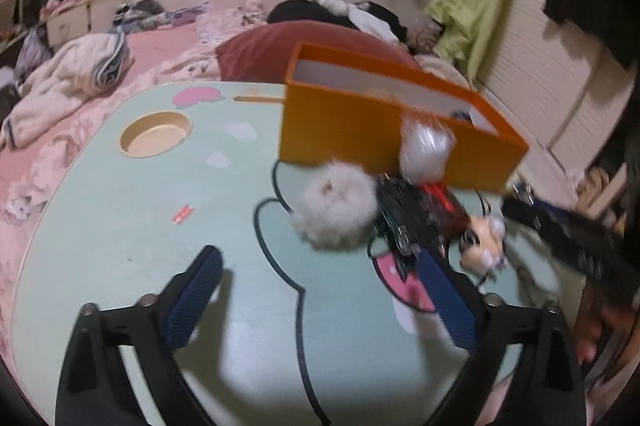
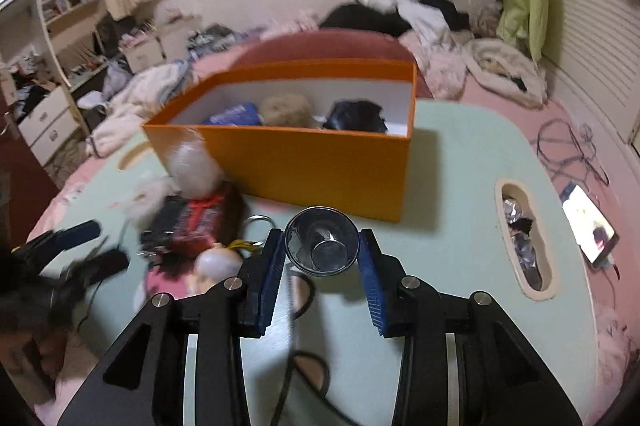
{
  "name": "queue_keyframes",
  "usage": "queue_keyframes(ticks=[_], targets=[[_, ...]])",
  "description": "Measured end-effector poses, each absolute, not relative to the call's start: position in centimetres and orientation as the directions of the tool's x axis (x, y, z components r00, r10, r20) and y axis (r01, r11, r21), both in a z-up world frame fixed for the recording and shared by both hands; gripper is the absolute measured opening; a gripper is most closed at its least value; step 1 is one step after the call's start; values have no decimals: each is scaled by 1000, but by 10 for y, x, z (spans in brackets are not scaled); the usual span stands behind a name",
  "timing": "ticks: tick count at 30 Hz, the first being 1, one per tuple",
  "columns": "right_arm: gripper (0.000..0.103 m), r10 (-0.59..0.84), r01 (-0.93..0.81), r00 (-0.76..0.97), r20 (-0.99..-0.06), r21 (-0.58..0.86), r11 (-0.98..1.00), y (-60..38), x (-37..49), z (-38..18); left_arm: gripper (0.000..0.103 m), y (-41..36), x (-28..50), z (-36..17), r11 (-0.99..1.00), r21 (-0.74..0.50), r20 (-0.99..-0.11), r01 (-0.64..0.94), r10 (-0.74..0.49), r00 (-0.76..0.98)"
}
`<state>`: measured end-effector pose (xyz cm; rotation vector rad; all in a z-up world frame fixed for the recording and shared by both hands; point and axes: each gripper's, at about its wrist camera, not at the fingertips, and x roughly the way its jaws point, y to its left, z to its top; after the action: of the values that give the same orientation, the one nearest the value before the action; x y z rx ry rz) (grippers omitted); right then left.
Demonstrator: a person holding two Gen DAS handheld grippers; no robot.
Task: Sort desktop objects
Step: 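Grasp the silver cone with the right tool while the left tool grasps the white pompom, then lower the cone and pompom into the box and open both tools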
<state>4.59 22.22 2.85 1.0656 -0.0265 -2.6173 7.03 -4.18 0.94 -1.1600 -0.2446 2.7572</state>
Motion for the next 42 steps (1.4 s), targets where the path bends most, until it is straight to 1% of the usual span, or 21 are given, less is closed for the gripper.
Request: queue_keyframes(ticks=[2, 5, 6, 10, 12, 13, 14, 15, 16, 21, 24, 27, 31, 34, 36, 37, 38, 39, 40, 42], targets=[[39, -303, 297, -684, -664, 126, -946, 219, 50, 31, 81, -45, 62, 11, -979, -195, -694, -53, 176, -698], [39, -308, 304, -680, -666, 125, -944, 218, 49, 31, 69, -45, 44, 10, -987, -155, -714, -46, 144, -685], [39, -309, 304, -679, -667, 128, -944, 218, 48, 30, 68, -46, 40, 10, -988, -147, -722, -55, 145, -677], [39, -313, 298, -676, -667, 142, -944, 220, 47, 30, 68, -32, 24, 11, -975, -133, -737, -180, 219, -640], [39, -314, 297, -674, -669, 144, -944, 219, 47, 29, 66, -27, 13, 9, -965, -149, -749, -214, 252, -613], [39, -314, 298, -674, -669, 144, -944, 219, 47, 29, 61, -26, 9, 7, -963, -158, -759, -219, 260, -597], [39, -314, 298, -674, -669, 142, -944, 219, 47, 29, 38, -26, 3, 3, -961, -165, -774, -221, 265, -575], [39, -314, 299, -674, -668, 142, -944, 219, 47, 28, 34, -25, 0, 2, -964, -153, -779, -219, 254, -574], [39, -315, 300, -674, -669, 143, -943, 219, 48, 28, 34, -24, -1, 3, -969, -134, -783, -207, 232, -577], [39, -320, 295, -681, -659, 154, -943, 222, 50, 29, 33, -28, 11, 16, -966, -152, -753, -211, 251, -608], [39, -331, 298, -705, -627, 162, -941, 225, 55, 34, 33, -30, 27, 27, -964, -155, -717, -215, 259, -647], [39, -362, 329, -719, -593, 168, -929, 224, 56, 45, 33, -35, 32, 52, -957, -189, -665, -219, 289, -689], [39, -375, 366, -747, -549, 132, -921, 213, 42, 70, 33, -35, 13, 81, -946, -220, -611, -237, 323, -722], [39, -375, 373, -776, -507, 111, -921, 206, 22, 88, 33, -29, -15, 97, -953, -200, -594, -229, 304, -745], [39, -366, 361, -791, -491, 107, -926, 204, 4, 95, 33, -25, -33, 99, -961, -191, -604, -201, 277, -747], [39, -366, 359, -790, -492, 112, -926, 205, -2, 95, 37, -24, -44, 99, -961, -199, -604, -192, 275, -748], [39, -367, 357, -784, -501, 120, -926, 205, -11, 94, 53, -24, -53, 94, -960, -211, -601, -183, 276, -750], [39, -371, 357, -767, -524, 132, -925, 204, -22, 89, 83, -24, -62, 87, -962, -217, -611, -167, 267, -745], [43, -367, 347, -750, -551, 145, -927, 204, -31, 82, 91, -24, -73, 74, -971, -203, -644, -124, 228, -730], [53, -340, 299, -679, -651, 179, -937, 207, -50, 57, 93, -25, -79, 52, -975, -197, -689, -99, 209, -694]])
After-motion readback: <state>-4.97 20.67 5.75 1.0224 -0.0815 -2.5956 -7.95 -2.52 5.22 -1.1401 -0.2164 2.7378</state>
